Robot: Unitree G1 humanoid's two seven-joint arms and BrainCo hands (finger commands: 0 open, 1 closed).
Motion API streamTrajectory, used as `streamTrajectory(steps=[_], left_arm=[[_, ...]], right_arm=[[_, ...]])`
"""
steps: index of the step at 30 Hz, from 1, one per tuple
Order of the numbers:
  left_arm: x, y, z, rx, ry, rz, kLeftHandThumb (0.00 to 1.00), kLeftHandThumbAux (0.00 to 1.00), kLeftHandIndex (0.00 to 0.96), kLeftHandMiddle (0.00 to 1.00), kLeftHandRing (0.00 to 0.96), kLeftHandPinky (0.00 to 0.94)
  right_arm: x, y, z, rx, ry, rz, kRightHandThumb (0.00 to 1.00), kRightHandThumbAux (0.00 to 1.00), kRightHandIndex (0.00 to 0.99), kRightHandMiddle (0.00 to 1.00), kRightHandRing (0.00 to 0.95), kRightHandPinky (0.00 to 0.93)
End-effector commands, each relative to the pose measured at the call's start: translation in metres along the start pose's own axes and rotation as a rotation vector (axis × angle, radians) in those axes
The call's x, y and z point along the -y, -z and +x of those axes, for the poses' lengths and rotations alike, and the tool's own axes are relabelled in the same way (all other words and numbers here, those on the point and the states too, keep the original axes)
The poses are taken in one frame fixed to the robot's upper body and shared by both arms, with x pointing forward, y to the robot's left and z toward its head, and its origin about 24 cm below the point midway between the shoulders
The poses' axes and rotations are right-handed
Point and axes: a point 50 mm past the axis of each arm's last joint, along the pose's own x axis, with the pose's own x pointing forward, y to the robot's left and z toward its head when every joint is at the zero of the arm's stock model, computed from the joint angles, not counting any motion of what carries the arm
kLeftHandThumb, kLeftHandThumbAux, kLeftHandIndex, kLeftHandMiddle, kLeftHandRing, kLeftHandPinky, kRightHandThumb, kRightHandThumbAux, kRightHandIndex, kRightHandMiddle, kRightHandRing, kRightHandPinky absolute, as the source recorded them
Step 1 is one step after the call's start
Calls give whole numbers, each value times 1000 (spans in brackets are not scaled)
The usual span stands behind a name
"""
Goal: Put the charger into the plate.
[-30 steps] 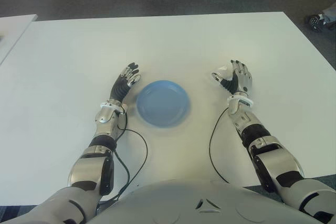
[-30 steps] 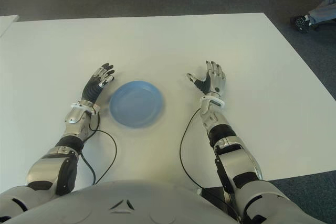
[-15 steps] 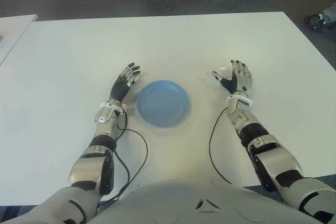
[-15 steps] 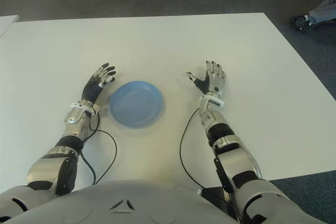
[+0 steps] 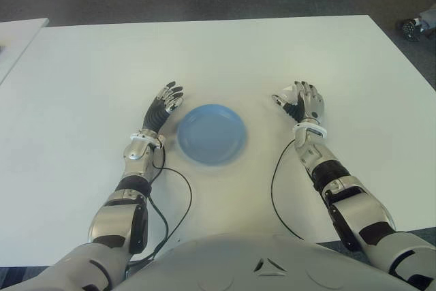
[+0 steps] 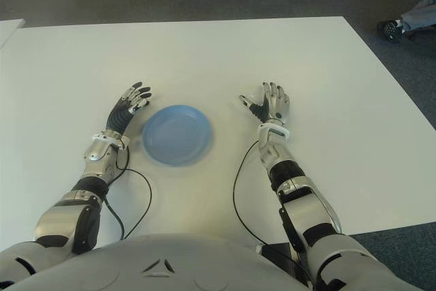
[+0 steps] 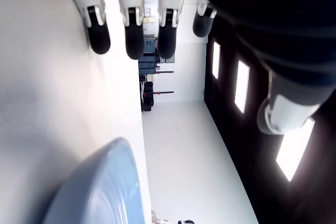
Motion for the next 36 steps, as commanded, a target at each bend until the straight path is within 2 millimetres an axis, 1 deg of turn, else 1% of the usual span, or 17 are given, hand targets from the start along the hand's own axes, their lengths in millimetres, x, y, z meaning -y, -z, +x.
streamTrajectory(steps=[1, 6, 11, 24, 36], left_arm=[[4, 12, -10, -54, 4, -15, 73, 518, 89, 164, 162, 175], [4, 12, -10, -51, 13, -15, 61, 519, 85, 157, 156, 167], [4, 11, -11, -46, 24, -14, 43, 523, 83, 155, 156, 174], [4, 8, -11, -26, 42, -8, 25, 520, 98, 164, 161, 179], [2, 6, -12, -14, 50, -10, 29, 499, 110, 166, 163, 177]], right_arm=[[-19, 6, -16, -9, -192, -113, 279, 132, 0, 0, 0, 0], [-11, 5, -18, 32, -358, -237, 282, 127, 0, 0, 0, 0], [-7, 3, -20, 57, -438, -294, 282, 125, 0, 0, 0, 0], [4, -3, -25, 69, -486, -316, 280, 132, 0, 0, 0, 0], [7, -6, -27, 69, -486, -296, 289, 122, 0, 0, 0, 0]])
